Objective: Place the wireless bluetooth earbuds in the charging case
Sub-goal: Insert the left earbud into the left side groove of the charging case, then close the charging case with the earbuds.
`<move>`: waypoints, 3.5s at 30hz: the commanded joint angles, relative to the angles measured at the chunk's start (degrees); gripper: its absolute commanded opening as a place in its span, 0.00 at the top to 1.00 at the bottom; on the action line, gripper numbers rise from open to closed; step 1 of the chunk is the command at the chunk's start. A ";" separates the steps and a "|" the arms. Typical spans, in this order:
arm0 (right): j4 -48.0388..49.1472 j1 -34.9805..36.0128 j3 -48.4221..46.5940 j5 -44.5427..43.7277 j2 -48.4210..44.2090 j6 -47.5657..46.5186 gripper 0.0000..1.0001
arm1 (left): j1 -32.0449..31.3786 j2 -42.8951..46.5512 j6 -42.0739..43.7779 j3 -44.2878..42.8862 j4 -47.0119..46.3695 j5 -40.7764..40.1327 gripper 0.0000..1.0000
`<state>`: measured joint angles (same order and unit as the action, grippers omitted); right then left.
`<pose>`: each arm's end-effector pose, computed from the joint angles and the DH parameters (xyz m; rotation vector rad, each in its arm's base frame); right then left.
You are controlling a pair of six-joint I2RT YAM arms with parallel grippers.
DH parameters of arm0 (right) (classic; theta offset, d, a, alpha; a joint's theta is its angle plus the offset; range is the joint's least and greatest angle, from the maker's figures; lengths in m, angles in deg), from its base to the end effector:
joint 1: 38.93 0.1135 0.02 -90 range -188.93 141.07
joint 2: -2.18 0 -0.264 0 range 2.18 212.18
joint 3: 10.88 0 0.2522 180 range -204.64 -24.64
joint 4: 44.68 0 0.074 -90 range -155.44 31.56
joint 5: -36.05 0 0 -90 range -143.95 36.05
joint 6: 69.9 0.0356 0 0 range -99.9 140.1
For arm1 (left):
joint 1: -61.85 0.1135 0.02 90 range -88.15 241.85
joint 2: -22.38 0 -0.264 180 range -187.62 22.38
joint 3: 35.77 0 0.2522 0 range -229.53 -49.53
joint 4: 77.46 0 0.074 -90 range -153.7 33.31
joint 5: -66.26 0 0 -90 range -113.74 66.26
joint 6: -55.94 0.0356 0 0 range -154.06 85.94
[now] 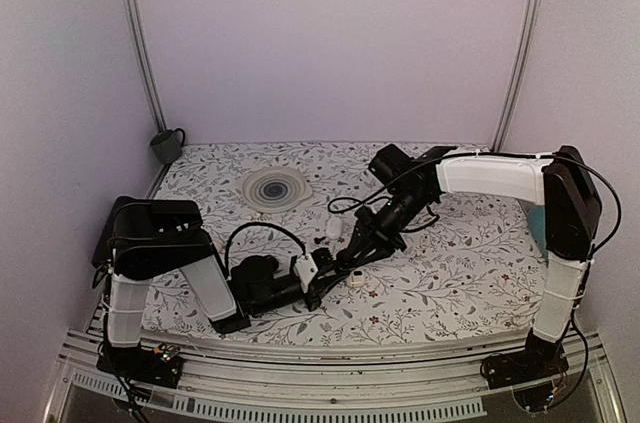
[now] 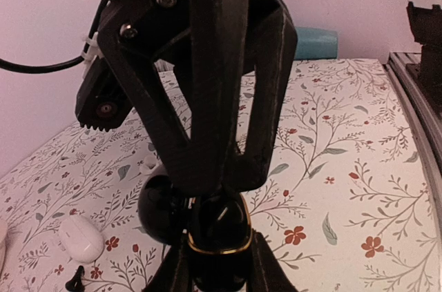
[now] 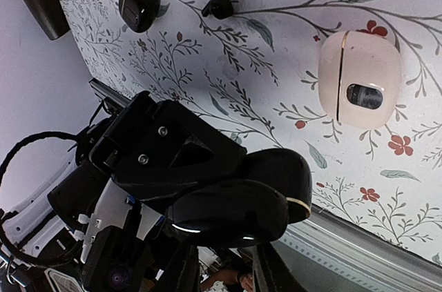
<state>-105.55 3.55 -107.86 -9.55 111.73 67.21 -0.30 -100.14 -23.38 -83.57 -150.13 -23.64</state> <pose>0.2655 0.2769 0.2121 0.0494 -2.6091 -1.0215 0.1578 -0.2988 0.0889 0.9814 1.3280 -0.6931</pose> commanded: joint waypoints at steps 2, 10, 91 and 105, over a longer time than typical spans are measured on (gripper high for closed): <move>1.59 -0.47 -0.40 -3.93 -3.40 -1.31 0.72 | 1.10 0.92 -3.36 -0.82 -11.64 2.49 1.00; 9.68 -0.38 5.72 -6.17 -11.11 0.06 0.69 | 2.50 2.67 -6.97 0.30 -11.31 2.94 1.00; 70.58 5.94 25.13 -5.48 -28.41 -15.34 0.63 | 9.09 41.31 -24.54 -1.55 27.59 16.72 1.00; 68.27 5.87 24.39 -9.14 -28.90 -17.12 0.60 | 9.50 39.34 -25.84 -2.38 23.98 27.82 1.00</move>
<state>-37.95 8.56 -80.78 -18.82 84.30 51.47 8.12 -59.09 -48.12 -85.45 -124.49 -1.24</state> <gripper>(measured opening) 0.396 0.229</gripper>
